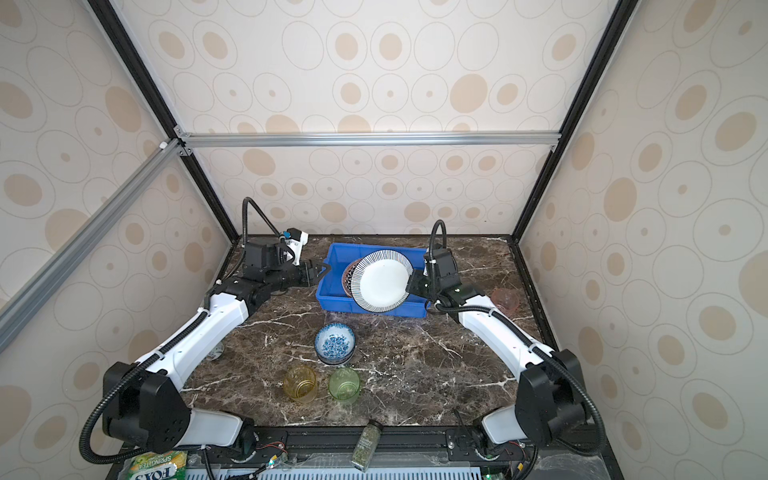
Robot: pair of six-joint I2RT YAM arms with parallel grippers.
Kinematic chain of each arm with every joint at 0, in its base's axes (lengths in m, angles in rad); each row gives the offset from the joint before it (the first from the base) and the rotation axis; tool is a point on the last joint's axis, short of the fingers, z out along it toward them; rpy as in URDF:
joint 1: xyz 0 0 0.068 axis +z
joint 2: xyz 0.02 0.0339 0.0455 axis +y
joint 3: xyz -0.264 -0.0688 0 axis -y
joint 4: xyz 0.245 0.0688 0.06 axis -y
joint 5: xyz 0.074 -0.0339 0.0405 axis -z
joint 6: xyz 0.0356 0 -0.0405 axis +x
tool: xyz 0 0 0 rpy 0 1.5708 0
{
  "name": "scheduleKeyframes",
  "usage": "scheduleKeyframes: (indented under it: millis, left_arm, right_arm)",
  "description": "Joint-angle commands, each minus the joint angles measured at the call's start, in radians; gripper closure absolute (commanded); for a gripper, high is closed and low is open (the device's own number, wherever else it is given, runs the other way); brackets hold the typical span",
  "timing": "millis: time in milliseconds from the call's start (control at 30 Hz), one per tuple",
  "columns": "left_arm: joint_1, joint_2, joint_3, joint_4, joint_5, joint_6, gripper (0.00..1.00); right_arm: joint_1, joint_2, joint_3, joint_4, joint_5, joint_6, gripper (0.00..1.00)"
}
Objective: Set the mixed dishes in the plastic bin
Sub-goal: 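Lift the striped plate with the right gripper toward the bin while the left withdraws, then lower the striped plate onto the patterned plates in the bin with the right gripper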
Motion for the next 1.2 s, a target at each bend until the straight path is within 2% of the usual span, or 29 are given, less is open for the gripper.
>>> scheduleKeyframes:
  millis: [0,567,1167]
  left_arm:
    - [0.013,0.016,0.028,0.035,0.011,-0.014,0.62]
    - [0.024,0.07,0.066,0.051,0.021,-0.027,0.63]
    - [0.038,0.126,0.112,0.036,0.006,-0.022,0.63]
  right_arm:
    - [-0.015,0.023,0.078,0.218,-0.093,0.085,1.0]
    - [-0.024,0.248,0.208,0.271,-0.146,0.072,1.0]
    - [-0.036,0.394,0.276,0.319,-0.173,0.078,1.0]
